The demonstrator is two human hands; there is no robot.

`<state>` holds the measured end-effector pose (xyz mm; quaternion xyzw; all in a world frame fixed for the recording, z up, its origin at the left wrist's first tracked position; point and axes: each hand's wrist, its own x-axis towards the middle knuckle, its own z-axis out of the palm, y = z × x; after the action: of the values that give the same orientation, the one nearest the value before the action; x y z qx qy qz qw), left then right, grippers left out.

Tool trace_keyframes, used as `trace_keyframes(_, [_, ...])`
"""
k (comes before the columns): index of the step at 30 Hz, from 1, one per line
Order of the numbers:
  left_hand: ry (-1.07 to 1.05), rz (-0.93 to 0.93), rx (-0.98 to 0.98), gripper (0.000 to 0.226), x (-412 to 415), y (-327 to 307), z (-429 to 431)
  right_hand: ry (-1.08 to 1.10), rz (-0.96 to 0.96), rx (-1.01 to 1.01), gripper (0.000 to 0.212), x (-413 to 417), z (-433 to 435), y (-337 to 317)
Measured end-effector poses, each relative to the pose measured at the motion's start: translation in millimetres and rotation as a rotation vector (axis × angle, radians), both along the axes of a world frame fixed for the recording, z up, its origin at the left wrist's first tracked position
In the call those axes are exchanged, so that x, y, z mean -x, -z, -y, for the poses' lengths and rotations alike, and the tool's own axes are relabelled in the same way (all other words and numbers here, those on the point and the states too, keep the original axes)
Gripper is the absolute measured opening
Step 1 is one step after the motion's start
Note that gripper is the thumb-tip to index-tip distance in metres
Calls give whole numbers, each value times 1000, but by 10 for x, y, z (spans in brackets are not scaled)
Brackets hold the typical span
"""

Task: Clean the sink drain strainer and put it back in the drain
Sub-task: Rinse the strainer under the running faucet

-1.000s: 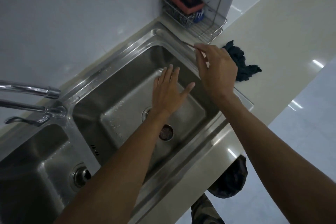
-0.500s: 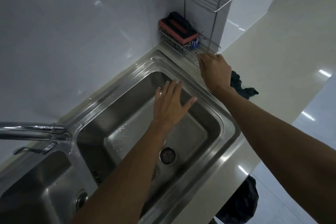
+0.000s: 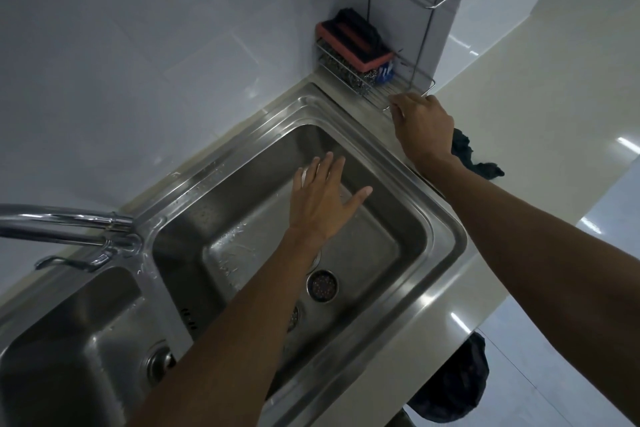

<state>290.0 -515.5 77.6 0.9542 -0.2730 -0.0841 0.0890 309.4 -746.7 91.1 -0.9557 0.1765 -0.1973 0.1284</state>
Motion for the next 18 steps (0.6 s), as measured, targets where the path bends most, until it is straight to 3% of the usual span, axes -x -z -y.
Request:
trace_keyframes(8, [-18, 28, 1, 89, 70, -21, -99, 2, -5, -53, 28, 70, -28, -64])
trace_keyframes(18, [-18, 140, 13, 84, 395, -133, -624, -17, 156, -25, 44, 532, -569, -453])
